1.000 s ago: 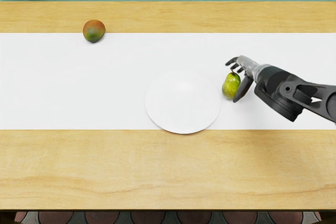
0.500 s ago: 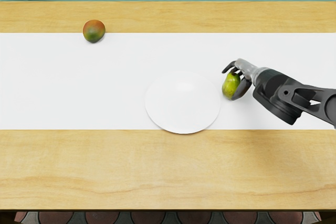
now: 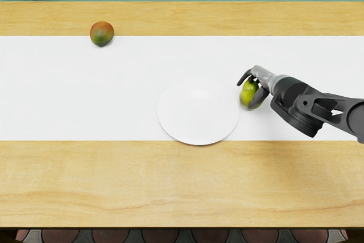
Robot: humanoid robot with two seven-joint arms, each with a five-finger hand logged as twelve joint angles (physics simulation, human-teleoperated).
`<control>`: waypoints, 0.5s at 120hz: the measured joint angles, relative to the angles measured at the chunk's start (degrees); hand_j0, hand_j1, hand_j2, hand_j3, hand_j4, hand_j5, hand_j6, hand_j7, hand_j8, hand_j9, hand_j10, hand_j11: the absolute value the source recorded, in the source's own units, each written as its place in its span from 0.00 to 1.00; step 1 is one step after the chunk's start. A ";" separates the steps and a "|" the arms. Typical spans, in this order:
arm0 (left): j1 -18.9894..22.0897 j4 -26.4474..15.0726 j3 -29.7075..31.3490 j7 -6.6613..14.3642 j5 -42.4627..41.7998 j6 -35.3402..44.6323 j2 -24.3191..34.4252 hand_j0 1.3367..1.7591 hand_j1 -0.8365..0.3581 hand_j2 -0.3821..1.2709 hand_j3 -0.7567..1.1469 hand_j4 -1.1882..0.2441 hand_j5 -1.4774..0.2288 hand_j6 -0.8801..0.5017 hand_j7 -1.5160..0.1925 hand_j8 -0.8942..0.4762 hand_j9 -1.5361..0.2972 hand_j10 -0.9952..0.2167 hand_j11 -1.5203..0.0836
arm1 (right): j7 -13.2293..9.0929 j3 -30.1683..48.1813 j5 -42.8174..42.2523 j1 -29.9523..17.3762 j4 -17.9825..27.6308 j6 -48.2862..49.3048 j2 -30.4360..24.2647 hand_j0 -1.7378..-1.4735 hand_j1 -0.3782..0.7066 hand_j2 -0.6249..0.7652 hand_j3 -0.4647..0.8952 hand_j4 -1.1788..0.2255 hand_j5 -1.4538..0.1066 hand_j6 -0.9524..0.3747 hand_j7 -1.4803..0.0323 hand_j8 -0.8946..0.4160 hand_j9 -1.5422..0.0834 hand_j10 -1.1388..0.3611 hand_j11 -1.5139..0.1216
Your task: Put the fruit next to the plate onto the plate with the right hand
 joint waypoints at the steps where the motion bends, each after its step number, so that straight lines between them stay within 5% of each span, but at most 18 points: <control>1: 0.00 0.00 0.00 0.00 0.00 0.00 0.00 0.76 0.99 0.23 0.40 0.83 0.87 0.64 0.89 0.65 0.84 0.82 0.95 | 0.00 0.00 -0.02 0.00 0.00 0.01 0.00 0.32 0.58 0.53 0.34 0.45 0.54 0.41 0.55 0.42 0.57 0.48 0.54; 60: 0.00 0.00 -0.01 0.00 0.00 0.00 0.00 0.76 0.99 0.23 0.40 0.83 0.87 0.64 0.89 0.65 0.84 0.82 0.95 | -0.03 -0.63 -0.03 0.01 0.03 0.09 -0.56 0.33 0.54 0.61 0.34 0.36 0.47 0.37 0.45 0.39 0.48 0.47 0.45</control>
